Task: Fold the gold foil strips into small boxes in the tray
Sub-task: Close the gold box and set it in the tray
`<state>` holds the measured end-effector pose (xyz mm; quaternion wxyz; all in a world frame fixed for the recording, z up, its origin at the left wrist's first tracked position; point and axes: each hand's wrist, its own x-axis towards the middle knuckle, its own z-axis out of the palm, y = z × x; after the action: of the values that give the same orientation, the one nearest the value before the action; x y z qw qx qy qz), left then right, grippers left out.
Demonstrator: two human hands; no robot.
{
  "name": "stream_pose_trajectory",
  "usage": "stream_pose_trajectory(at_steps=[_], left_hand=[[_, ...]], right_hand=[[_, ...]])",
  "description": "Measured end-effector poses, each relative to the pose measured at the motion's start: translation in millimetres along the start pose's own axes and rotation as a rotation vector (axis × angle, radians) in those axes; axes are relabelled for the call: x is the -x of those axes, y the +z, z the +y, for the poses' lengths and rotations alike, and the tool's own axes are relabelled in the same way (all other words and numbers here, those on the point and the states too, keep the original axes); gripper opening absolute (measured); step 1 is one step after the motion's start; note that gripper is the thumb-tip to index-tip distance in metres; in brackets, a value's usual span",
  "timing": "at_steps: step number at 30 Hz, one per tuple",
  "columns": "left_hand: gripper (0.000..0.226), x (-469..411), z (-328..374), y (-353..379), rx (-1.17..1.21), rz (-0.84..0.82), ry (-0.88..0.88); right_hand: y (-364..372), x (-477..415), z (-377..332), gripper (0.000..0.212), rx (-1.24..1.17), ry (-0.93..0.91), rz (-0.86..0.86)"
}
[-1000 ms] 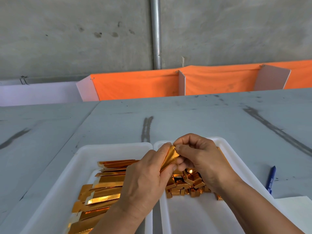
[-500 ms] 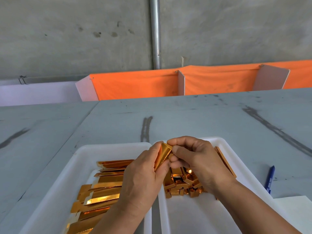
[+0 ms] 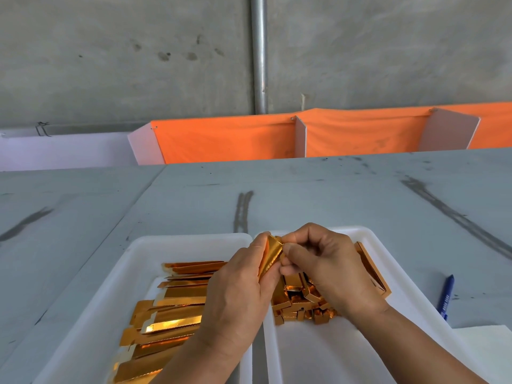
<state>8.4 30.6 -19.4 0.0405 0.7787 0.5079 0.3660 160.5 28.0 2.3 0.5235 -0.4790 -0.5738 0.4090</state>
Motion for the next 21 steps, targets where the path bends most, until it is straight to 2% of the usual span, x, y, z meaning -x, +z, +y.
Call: stream_pose_trajectory(at_steps=[5, 8, 10, 13, 16, 21], left_hand=[[0.068, -1, -4, 1, 0.01, 0.011, -0.039], [0.066, -2, -3, 3, 0.011, 0.01, -0.018], [0.065, -2, -3, 4, -0.007, 0.009, 0.005], [0.063, -2, -4, 4, -0.015, 0.011, 0.029], [0.063, -2, -5, 5, 0.092, -0.006, 0.018], [0.048, -4, -3, 0, 0.282, -0.077, -0.089]], right_hand=[[2, 0, -1, 0.018, -0.058, 0.032, -0.047], [3, -1, -1, 0.011, -0.108, 0.057, -0.024], [5, -1, 0, 0.006, -0.056, 0.029, -0.013], [6, -1, 2, 0.007, -0.029, 0.027, 0.001], [1, -4, 1, 0.008, -0.074, 0.065, 0.044], [-14, -11, -2, 0.011, -0.048, 0.054, 0.145]])
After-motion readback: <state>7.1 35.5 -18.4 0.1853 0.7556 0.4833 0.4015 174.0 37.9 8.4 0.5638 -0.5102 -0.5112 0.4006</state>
